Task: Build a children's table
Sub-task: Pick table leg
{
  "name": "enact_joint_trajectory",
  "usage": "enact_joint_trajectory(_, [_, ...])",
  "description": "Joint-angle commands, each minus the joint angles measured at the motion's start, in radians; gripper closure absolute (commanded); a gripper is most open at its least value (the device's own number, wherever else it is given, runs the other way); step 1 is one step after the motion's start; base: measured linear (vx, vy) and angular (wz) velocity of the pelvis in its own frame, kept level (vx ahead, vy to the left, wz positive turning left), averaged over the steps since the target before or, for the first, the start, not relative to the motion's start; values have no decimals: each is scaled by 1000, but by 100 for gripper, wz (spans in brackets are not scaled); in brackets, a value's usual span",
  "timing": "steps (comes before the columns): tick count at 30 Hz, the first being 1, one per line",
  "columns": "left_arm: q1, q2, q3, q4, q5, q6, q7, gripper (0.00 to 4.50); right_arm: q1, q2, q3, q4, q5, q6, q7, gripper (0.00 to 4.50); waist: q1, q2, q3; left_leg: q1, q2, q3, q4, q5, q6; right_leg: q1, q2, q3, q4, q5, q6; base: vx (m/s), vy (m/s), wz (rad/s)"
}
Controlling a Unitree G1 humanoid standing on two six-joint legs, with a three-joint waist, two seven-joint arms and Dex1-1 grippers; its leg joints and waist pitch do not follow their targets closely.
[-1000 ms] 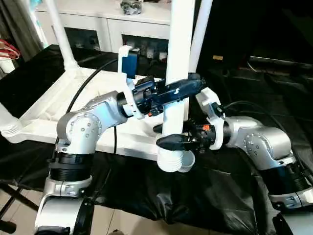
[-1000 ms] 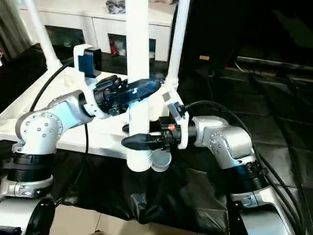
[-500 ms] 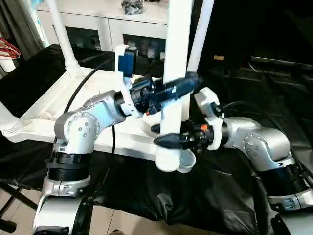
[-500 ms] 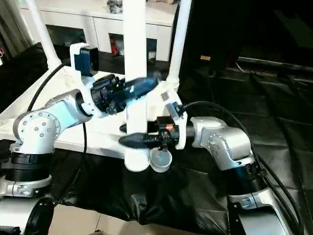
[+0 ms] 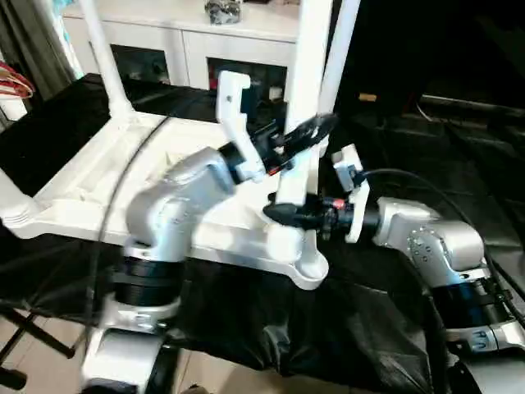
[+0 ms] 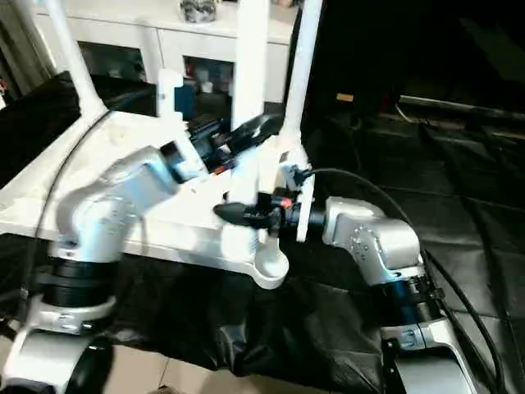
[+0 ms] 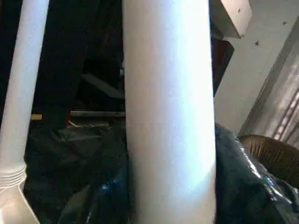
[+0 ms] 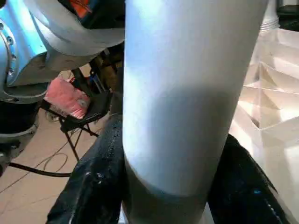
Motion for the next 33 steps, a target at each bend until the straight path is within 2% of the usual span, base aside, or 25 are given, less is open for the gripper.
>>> enact_joint_trajectory(1, [-3,5,13,13,43,-24,45,254,-18,10,25,-47,1,-45,27,262,2,-17,-80,7,37,-17,-58,-96,33,59,-70,53,-67,-262,-138,0,0,0])
enact_joint_trajectory(5, [1,9,-12,-5,48,-31,21,265,-24,10,33,-33,-33,-83,9,262,3,-15,-77,10,40,-18,-59,-109,26,56,-71,52,-68,-285,-134,0,0,0])
enact_joint_trajectory(6, [1,10,-17,-6,50,-32,20,265,-28,12,31,-27,-35,-81,5,227,3,-15,-77,10,40,-18,-60,-112,24,56,-70,53,-69,-286,-134,0,0,0])
enact_joint_trajectory(8, [-2,19,-35,-1,59,-36,3,266,-50,17,15,10,-37,-54,-24,192,1,-16,-77,12,39,-19,-60,-115,23,56,-70,53,-68,-278,-139,0,0,0])
enact_joint_trajectory(11, [-5,25,-45,4,64,-41,-12,266,-63,4,23,29,-53,-54,-19,183,1,-17,-76,12,39,-18,-60,-118,20,57,-70,54,-68,-280,-135,0,0,0])
enact_joint_trajectory(13, [-5,28,-50,0,58,-43,-25,266,-73,-24,51,38,-73,-31,-1,154,2,-17,-78,11,39,-18,-60,-102,21,58,-70,54,-63,-254,-144,0,0,0])
enact_joint_trajectory(14, [-4,30,-53,0,59,-46,-28,266,-72,-31,60,40,-79,-38,15,152,2,-20,-78,12,40,-18,-59,-101,23,58,-69,54,-63,-250,-145,0,0,0])
enact_joint_trajectory(17, [-3,30,-54,-2,59,-48,-29,266,-72,-36,68,47,-81,-28,24,152,3,-19,-78,10,40,-18,-59,-97,25,59,-71,55,-61,-238,-149,0,0,0])
enact_joint_trajectory(19, [2,28,-56,-7,61,-55,-35,266,-79,-23,56,68,-70,-6,16,152,2,-27,-79,9,40,-17,-58,-88,32,60,-71,55,-59,-220,-160,0,0,0])
enact_joint_trajectory(20, [3,28,-56,-8,62,-56,-35,266,-81,-19,52,74,-67,-1,12,152,2,-24,-78,10,41,-18,-58,-89,33,58,-73,55,-59,-226,-163,0,0,0])
enact_joint_trajectory(25, [6,26,-53,-10,60,-59,-36,266,-94,-7,45,109,-62,3,1,152,2,-28,-77,11,41,-17,-59,-107,22,57,-73,55,-63,-263,-152,0,0,0])
enact_joint_trajectory(27, [7,26,-52,-13,57,-57,-40,266,-98,7,26,120,-46,12,-6,152,1,-27,-77,12,41,-17,-59,-112,21,57,-74,54,-65,-273,-150,0,0,0])
enact_joint_trajectory(33, [5,29,-56,-13,57,-58,-53,266,-105,13,11,128,-42,17,-6,152,2,-25,-78,12,41,-17,-59,-95,20,58,-72,55,-60,-232,-157,0,0,0])
